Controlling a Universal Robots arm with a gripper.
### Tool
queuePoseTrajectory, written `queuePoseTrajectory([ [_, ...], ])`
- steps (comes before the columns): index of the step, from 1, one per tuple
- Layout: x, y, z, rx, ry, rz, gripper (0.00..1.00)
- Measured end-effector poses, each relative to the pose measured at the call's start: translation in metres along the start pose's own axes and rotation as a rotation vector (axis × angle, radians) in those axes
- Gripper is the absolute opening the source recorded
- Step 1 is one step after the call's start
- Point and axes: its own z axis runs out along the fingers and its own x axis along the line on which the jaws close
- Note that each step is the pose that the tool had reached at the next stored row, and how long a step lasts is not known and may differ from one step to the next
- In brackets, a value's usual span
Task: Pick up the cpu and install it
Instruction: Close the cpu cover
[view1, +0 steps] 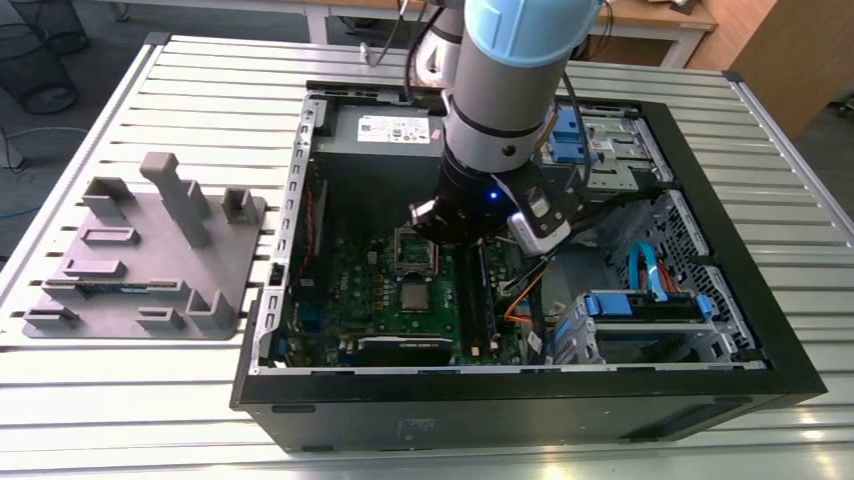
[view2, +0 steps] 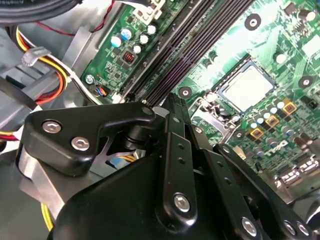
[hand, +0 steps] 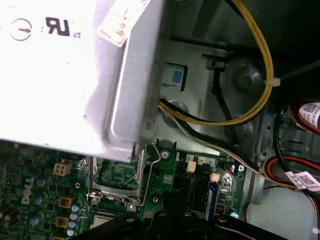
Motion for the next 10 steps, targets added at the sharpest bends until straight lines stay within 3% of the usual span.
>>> queuePoseTrajectory([
  [5, -0.0004, 0.0025, 0.0013, -0.0091, -0.0044, -0.024, 0.11],
  [10, -0.0013, 0.0077, 0.0028, -0.0252, -0.0079, -0.031, 0.11],
])
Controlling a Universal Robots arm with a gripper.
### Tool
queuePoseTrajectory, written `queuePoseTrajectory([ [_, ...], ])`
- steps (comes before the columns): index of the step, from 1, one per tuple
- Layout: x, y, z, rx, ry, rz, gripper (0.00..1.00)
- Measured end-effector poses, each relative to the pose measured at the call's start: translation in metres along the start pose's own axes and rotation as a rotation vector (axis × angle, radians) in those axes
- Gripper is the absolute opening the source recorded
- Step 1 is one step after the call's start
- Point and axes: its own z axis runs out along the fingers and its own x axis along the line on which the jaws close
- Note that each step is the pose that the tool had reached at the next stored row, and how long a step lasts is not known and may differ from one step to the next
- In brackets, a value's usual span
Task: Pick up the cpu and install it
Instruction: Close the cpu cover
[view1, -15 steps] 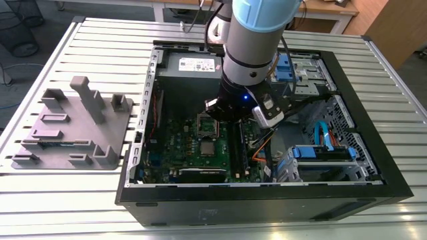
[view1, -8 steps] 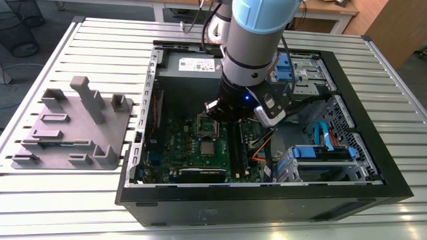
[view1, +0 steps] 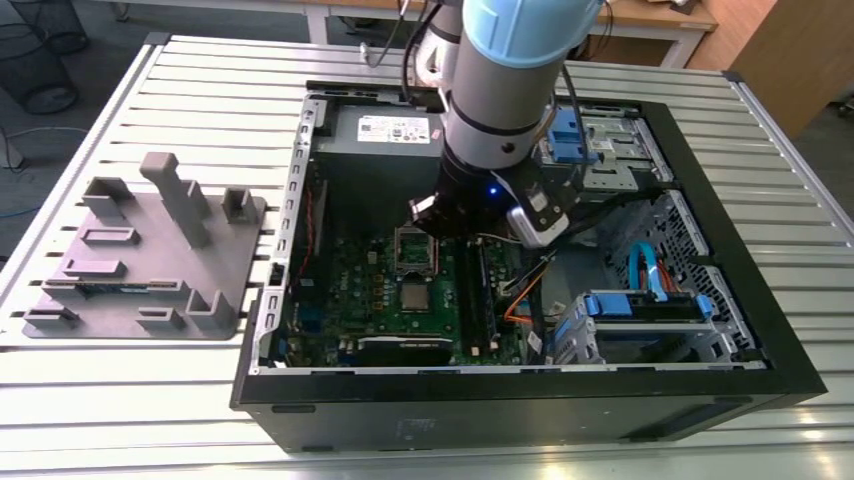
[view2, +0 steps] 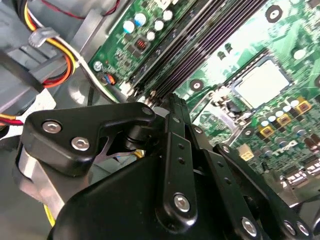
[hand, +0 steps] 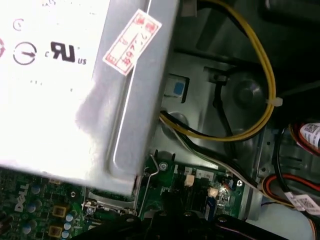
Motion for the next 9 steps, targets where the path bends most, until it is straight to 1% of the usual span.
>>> queuePoseTrajectory([
  [6, -0.0003, 0.0078, 0.0037, -0.0261, -0.0053, -0.003, 0.11],
  [7, 0.0003, 0.0091, 0.0043, -0.0295, -0.0059, -0.003, 0.11],
  [9, 0.0023, 0.0109, 0.0051, -0.0313, -0.0067, -0.003, 0.11],
])
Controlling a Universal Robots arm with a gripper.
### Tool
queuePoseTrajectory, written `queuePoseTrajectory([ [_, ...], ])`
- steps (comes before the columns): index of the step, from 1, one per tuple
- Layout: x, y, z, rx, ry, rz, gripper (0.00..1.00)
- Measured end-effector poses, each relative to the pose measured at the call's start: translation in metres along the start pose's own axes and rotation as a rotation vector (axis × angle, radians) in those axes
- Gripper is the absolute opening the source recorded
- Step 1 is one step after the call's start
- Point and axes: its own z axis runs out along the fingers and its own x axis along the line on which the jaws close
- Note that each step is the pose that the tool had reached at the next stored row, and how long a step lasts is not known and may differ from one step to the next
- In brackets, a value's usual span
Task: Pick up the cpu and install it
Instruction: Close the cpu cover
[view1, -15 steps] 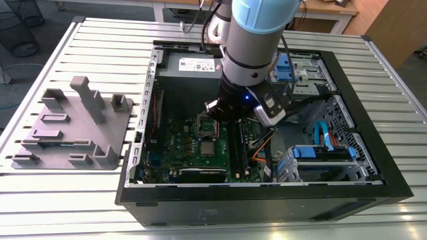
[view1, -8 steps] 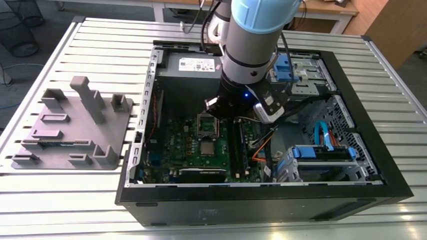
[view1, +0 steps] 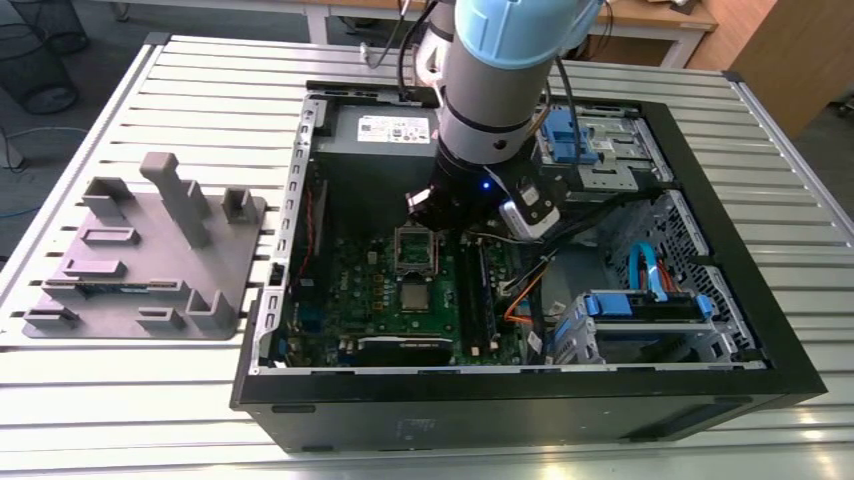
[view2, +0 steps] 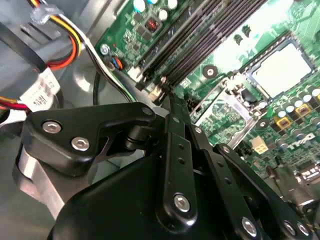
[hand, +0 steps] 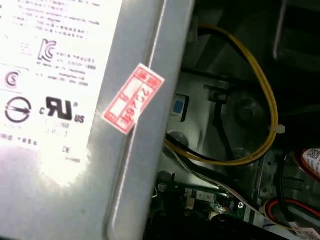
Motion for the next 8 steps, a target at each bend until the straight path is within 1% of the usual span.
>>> queuePoseTrajectory([
  [5, 0.0003, 0.0002, 0.0000, 0.0003, 0.0000, 0.000, 0.11],
  [7, 0.0003, 0.0003, 0.0002, 0.0002, 0.0010, -0.009, 0.11],
  [8, 0.0003, 0.0002, 0.0009, -0.0009, 0.0067, -0.070, 0.11],
])
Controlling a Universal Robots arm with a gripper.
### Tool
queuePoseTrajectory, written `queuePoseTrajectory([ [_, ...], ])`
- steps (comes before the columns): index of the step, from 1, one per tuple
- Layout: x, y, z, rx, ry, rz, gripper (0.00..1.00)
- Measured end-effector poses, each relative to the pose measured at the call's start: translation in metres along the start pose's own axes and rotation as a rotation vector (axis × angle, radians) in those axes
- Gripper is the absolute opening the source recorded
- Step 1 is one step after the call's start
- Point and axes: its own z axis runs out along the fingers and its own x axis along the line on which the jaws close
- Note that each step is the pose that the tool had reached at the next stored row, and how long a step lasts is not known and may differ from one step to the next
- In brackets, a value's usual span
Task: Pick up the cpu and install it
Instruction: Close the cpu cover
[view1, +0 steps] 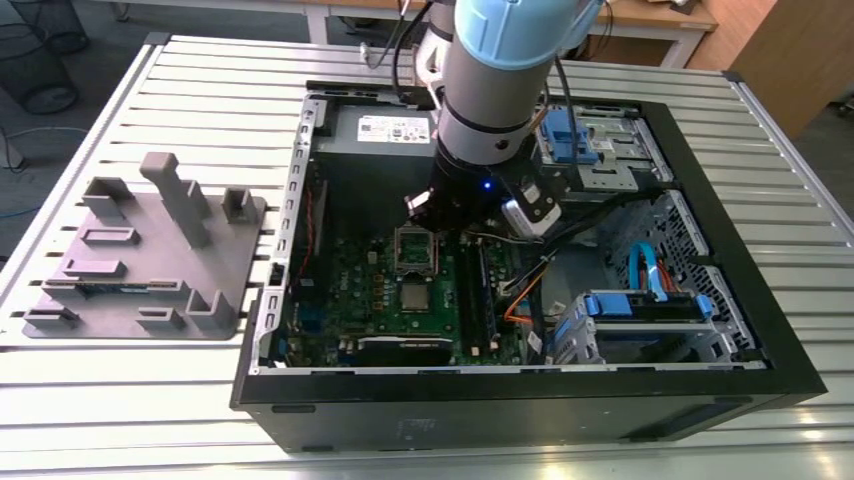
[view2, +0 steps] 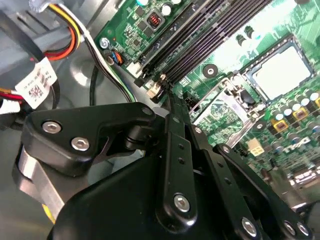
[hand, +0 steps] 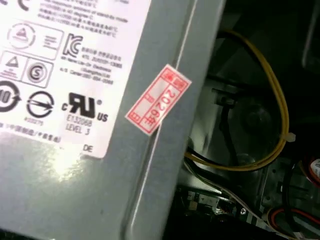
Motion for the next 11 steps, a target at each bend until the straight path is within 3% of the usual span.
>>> queuePoseTrajectory([
  [3, -0.0007, -0.0001, 0.0003, -0.0009, 0.0027, -0.029, 0.11],
  [11, -0.0033, 0.0041, 0.0018, -0.0048, 0.0023, -0.038, 0.11],
])
